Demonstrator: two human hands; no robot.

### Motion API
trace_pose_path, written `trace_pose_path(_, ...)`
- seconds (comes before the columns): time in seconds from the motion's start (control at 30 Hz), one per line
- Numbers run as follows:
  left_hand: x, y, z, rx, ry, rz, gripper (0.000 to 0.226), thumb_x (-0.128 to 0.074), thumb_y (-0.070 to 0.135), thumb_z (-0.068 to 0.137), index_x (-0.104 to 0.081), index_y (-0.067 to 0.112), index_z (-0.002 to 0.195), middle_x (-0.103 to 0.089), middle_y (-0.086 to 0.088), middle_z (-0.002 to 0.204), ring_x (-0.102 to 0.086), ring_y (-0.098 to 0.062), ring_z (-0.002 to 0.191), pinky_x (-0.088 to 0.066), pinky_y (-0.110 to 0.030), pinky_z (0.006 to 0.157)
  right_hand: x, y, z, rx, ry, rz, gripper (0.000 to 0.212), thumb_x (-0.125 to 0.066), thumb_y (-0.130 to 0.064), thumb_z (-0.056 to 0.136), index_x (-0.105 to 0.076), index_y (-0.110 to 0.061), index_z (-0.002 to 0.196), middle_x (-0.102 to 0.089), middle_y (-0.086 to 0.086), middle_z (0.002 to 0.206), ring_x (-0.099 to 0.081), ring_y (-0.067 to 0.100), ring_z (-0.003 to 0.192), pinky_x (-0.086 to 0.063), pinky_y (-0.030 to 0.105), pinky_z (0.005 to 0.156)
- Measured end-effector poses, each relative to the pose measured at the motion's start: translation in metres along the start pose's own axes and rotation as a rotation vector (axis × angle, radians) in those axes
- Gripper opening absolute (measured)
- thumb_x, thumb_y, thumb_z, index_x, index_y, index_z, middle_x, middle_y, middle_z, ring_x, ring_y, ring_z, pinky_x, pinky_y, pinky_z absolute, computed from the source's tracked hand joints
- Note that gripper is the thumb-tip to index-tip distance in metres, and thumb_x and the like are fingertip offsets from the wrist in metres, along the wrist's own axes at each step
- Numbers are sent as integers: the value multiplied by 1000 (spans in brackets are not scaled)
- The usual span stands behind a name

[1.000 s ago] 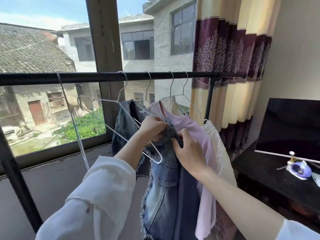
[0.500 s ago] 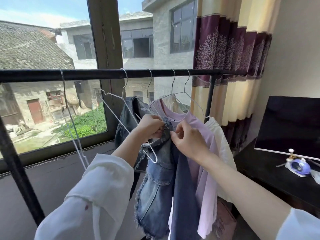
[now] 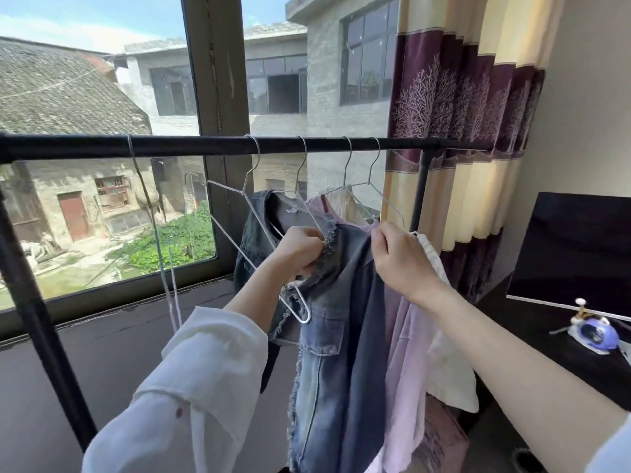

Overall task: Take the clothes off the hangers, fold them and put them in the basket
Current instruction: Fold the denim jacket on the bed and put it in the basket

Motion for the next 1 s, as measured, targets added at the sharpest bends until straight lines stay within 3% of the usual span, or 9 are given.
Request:
trace_pose_path(0.13, -5, 1, -1, -6, -12, -9, 29, -31, -9, 83, -44, 9, 65, -32, -1, 56, -29, -11, 34, -23, -14, 40, 11, 36, 16, -294, 108, 321, 39, -31, -18, 100, -35, -15, 61, -41, -1, 55, -39, 15, 53, -31, 30, 53)
trace_pose_path(0.23, 3, -4, -1, -5, 9, 6, 29, -37, -5, 86, -49, 12, 66, -43, -4, 57, -43, -14, 43, -39, -20, 44, 10, 51, 7, -422, 149, 594, 34, -35, -22, 100, -42, -11, 69, -46, 0, 47, -46, 14, 39, -38, 25, 44)
trace_pose_path(0.33, 8, -9, 0, -9, 22, 44, 27, -37, -3, 86, -51, 11, 67, -47, -6, 63, -49, -21, 56, -48, -30, 55, -16, 34, -8, -324, -105, 447, 36, -49, -47, 92, -48, -12, 84, -53, 1, 59, -55, 13, 50, -50, 32, 54)
trace_pose_path(0.43, 9, -7, -2, -16, 41, 59, 24, -39, -1, 87, -57, 10, 76, -49, -7, 66, -51, -22, 61, -49, -30, 56, -59, 21, -33, -214, -399, 136, 41, -53, -57, 85, -46, -19, 73, -54, -5, 66, -54, 15, 64, -43, 32, 65)
trace_pose_path(0.57, 16, -9, -8, -8, 50, 71, 25, -38, -1, 90, -60, 9, 97, -51, -4, 69, -51, -17, 62, -48, -26, 50, -55, 4, -36, -61, -239, 104, 40, -46, -29, 96, -35, -25, 58, -43, -9, 56, -46, 19, 66, -35, 32, 65)
trace_pose_path(0.7, 21, -14, -6, 21, 52, 34, 23, -40, 1, 90, -60, 11, 84, -54, -9, 73, -54, -23, 68, -54, -33, 57, -62, -10, -42, -55, -303, 63, 31, -46, -50, 91, -43, -24, 74, -52, -10, 70, -53, 20, 75, -41, 33, 68)
trace_pose_path(0.77, 20, -14, -8, 33, 33, 38, 22, -41, 2, 91, -58, 13, 82, -51, -7, 70, -51, -20, 64, -46, -27, 49, -69, -14, -47, -17, -372, -44, 41, -48, -61, 85, -41, -21, 84, -58, -3, 84, -56, 23, 80, -44, 36, 71)
trace_pose_path(0.83, 18, -15, -9, 43, 16, 27, 22, -42, 4, 92, -57, 14, 80, -49, -6, 68, -47, -18, 59, -40, -22, 43, -74, -16, -49, 19, -427, -75, 36, -48, -55, 88, -42, -20, 88, -61, 3, 92, -57, 28, 87, -47, 40, 75)
trace_pose_path(1.0, 14, -10, -10, 26, 24, 32, 17, -46, 8, 94, -58, 10, 82, -49, -8, 70, -47, -18, 61, -41, -21, 44, -64, -19, -53, 64, -320, -1, 41, -42, -46, 95, -34, -20, 64, -53, 0, 67, -56, 28, 73, -39, 37, 62)
Point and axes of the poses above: each hand's wrist, its own z-axis towards the middle knuckle, its own x-axis out of the back of the hand, y = z × x, the point moved 8 cm from there along z, towards the middle knuckle
